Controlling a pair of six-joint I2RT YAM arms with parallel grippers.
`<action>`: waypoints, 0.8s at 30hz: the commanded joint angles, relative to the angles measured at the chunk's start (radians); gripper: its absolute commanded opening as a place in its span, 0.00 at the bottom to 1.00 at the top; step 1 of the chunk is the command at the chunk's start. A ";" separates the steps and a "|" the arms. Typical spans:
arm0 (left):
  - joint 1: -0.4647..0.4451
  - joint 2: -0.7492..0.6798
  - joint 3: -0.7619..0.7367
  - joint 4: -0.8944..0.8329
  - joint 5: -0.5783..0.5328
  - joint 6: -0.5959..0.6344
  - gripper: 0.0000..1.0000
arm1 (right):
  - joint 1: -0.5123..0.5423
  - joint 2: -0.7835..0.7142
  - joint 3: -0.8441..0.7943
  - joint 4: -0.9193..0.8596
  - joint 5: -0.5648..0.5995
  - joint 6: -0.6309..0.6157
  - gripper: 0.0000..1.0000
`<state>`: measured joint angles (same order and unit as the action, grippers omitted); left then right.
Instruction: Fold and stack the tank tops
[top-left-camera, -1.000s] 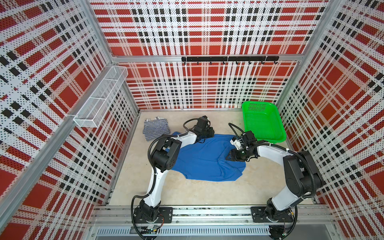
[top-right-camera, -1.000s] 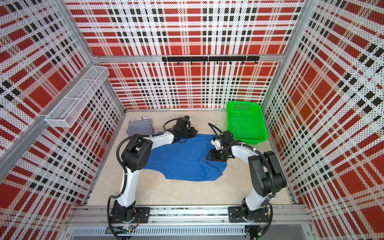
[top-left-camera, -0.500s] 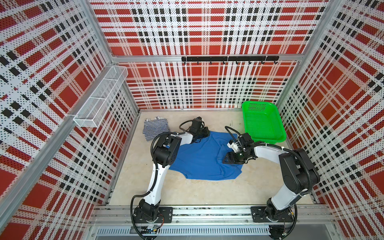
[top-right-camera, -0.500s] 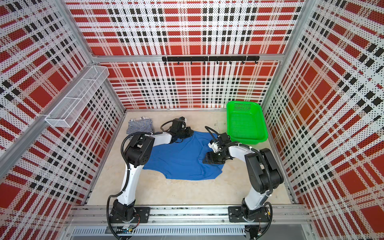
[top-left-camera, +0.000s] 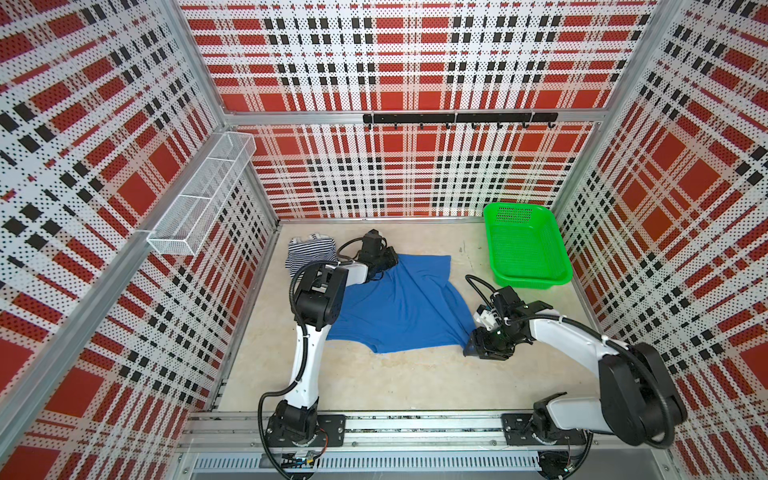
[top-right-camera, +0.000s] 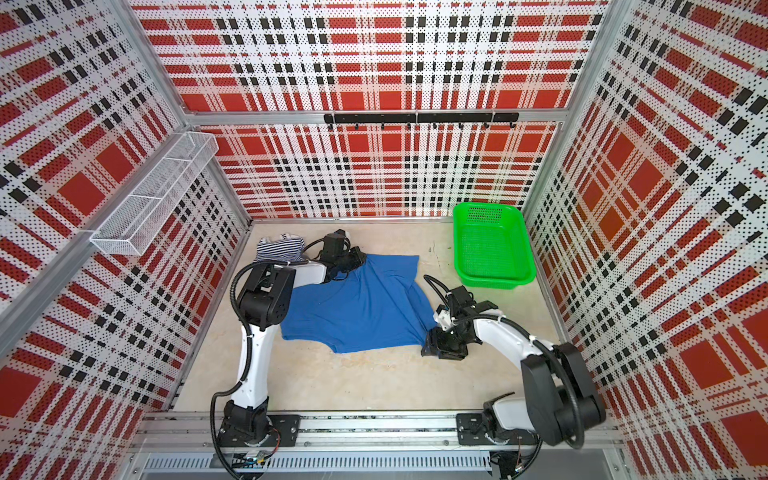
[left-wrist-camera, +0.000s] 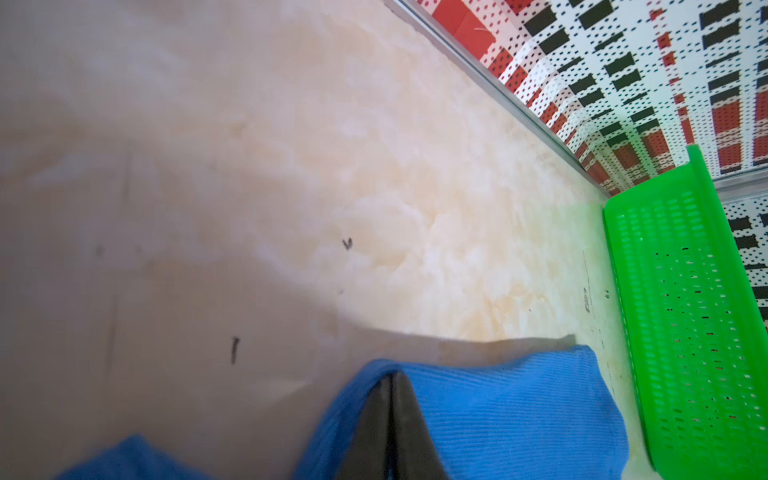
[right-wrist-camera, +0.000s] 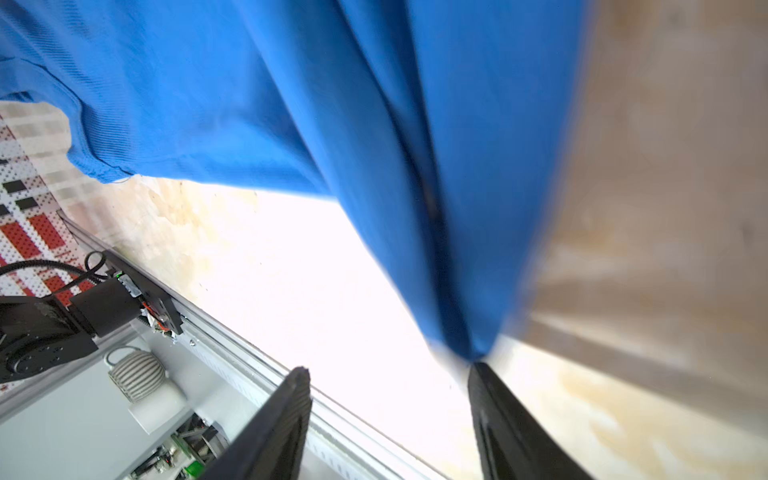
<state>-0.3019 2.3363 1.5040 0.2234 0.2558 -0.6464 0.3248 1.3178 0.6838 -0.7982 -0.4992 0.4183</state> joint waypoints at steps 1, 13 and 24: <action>0.006 0.012 -0.040 -0.052 -0.008 0.004 0.10 | -0.030 -0.064 0.019 -0.102 0.089 0.034 0.63; -0.040 -0.242 -0.126 -0.081 0.055 0.050 0.44 | 0.016 0.203 0.443 0.206 0.475 -0.023 0.20; -0.269 -0.661 -0.781 0.010 -0.036 -0.186 0.40 | 0.102 0.602 0.630 0.344 0.471 -0.033 0.18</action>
<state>-0.5144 1.6936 0.8326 0.2195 0.2485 -0.7280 0.4294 1.8709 1.2846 -0.4999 -0.0483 0.3889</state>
